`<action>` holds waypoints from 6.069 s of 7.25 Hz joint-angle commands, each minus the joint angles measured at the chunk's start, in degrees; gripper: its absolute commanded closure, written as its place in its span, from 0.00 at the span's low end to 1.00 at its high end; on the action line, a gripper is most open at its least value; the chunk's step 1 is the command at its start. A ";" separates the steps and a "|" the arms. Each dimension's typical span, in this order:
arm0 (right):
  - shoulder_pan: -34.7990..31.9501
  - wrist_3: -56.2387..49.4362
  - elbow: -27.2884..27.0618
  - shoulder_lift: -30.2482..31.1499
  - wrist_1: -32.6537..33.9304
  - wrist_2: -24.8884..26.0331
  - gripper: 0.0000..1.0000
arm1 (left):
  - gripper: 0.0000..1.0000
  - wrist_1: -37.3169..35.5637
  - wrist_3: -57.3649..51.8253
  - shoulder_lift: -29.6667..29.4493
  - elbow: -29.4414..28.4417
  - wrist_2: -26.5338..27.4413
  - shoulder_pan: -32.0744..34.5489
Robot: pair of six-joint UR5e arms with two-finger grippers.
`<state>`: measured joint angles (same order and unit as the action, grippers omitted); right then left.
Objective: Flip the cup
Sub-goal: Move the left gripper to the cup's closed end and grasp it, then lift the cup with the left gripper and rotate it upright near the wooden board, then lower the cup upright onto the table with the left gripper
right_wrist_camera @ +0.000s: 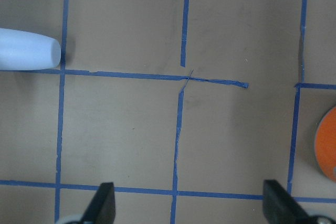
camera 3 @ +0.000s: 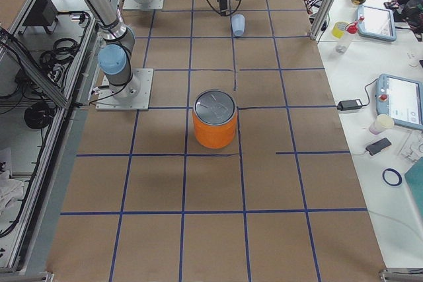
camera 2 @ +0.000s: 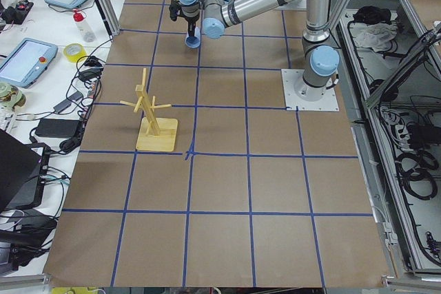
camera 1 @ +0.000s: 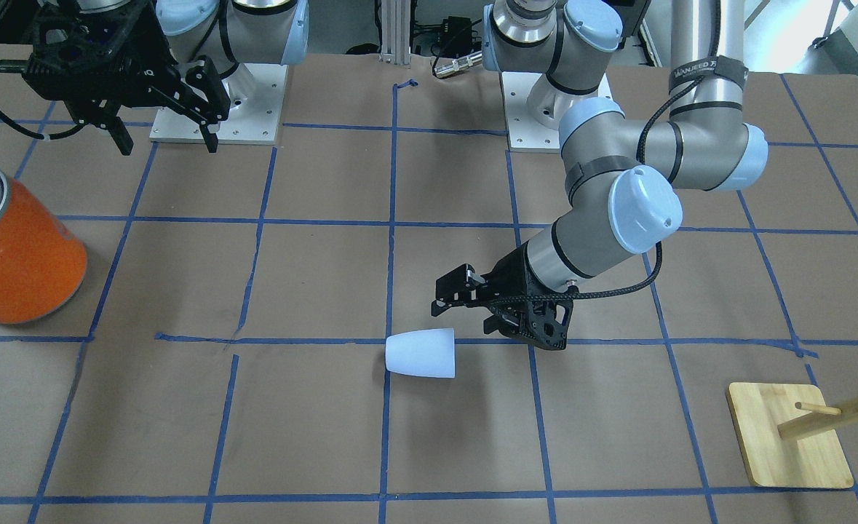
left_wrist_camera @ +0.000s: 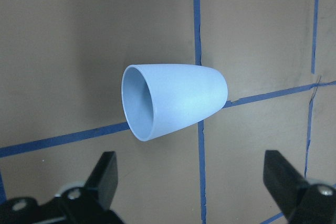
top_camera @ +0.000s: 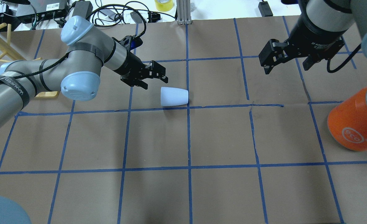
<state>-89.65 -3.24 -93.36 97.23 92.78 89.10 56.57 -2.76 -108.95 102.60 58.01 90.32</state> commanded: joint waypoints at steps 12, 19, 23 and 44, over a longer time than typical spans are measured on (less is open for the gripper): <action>0.09 6.85 -0.77 0.15 2.75 0.02 0.00 | 0.18 -4.45 -9.73 -10.67 5.25 -21.27 -4.46; 0.09 6.41 -0.77 0.24 1.88 0.11 0.00 | 1.00 -4.71 -1.83 -10.06 4.63 -26.37 -3.31; 0.09 6.58 -0.77 0.24 1.79 0.11 0.00 | 1.00 -7.09 21.78 -6.29 -1.85 -23.49 -0.50; 0.00 6.23 -0.77 0.33 1.70 -0.06 0.00 | 0.89 6.45 -46.73 -8.47 -12.07 42.00 -7.35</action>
<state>-89.65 3.00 -94.13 97.56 94.55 89.03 62.67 -49.70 -117.21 90.52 98.51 82.97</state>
